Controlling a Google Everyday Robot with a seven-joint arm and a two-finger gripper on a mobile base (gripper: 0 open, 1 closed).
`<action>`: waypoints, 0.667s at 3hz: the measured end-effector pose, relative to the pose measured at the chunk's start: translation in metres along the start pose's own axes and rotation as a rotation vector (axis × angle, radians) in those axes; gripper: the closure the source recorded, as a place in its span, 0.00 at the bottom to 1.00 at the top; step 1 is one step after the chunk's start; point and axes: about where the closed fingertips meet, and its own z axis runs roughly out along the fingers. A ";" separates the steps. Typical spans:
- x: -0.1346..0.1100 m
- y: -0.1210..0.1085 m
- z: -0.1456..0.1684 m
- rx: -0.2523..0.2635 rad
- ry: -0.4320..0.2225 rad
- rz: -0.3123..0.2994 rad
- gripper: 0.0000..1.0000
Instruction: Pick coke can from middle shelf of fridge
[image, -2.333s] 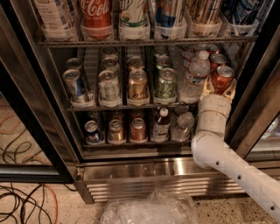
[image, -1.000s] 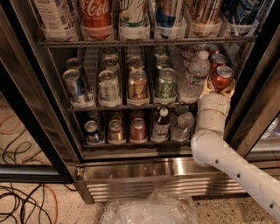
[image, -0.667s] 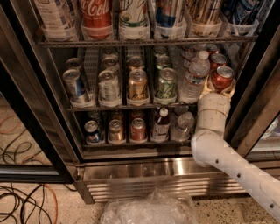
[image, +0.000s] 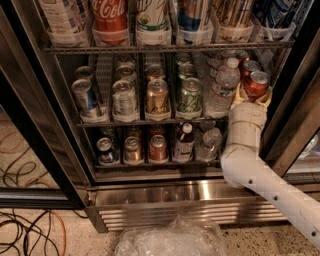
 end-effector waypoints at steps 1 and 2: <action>-0.006 -0.002 0.003 0.002 -0.014 -0.003 1.00; -0.015 -0.004 0.008 0.002 -0.035 -0.006 1.00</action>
Offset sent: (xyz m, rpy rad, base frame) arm 0.0027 -0.0078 0.0278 -0.0297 -0.0523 -0.0045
